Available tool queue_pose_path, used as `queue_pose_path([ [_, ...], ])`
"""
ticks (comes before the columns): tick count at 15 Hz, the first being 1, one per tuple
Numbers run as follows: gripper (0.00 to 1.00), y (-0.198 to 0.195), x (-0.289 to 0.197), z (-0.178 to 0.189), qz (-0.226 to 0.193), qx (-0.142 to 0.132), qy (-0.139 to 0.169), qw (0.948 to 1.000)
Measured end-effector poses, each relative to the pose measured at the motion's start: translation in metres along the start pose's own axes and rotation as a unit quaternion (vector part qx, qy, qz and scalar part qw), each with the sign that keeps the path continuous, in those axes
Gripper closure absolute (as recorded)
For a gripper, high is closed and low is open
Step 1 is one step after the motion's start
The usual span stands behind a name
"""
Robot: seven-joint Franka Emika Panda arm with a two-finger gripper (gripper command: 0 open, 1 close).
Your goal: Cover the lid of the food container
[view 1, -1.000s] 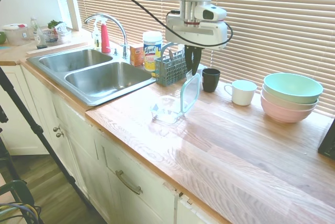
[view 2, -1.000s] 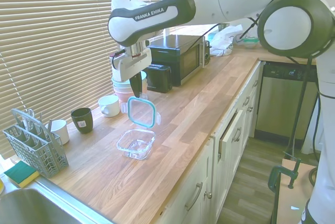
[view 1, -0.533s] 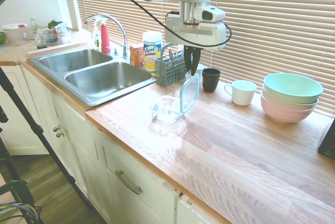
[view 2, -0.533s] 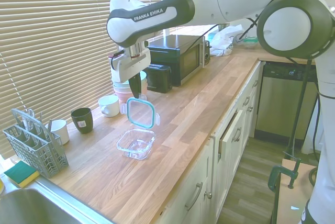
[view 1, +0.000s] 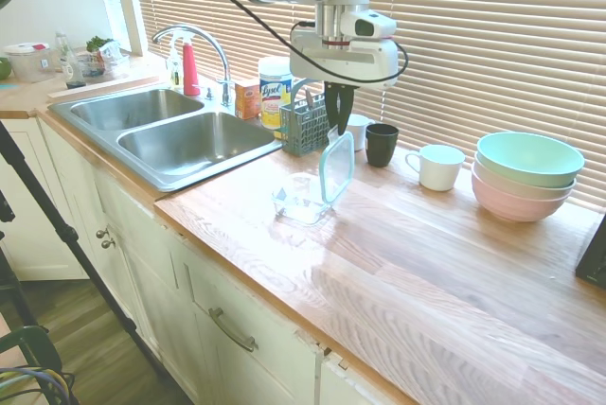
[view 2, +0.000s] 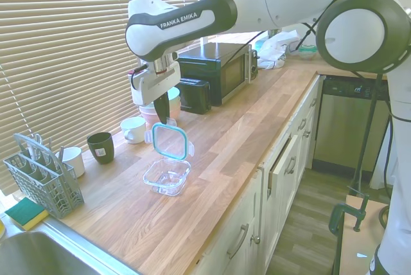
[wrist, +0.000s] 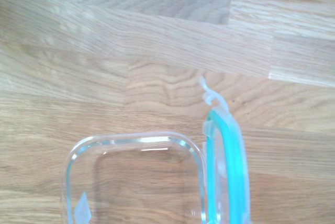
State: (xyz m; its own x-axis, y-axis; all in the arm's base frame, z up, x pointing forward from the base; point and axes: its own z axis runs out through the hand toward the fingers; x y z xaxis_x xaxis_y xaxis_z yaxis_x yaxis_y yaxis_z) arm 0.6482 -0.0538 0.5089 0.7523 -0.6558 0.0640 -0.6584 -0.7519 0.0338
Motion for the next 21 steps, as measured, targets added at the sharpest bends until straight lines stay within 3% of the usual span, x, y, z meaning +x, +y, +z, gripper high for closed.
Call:
queue_pose_path([
  [21,1.0,-0.085,-0.099,0.068,-0.029,-0.059,0.023,0.9976],
])
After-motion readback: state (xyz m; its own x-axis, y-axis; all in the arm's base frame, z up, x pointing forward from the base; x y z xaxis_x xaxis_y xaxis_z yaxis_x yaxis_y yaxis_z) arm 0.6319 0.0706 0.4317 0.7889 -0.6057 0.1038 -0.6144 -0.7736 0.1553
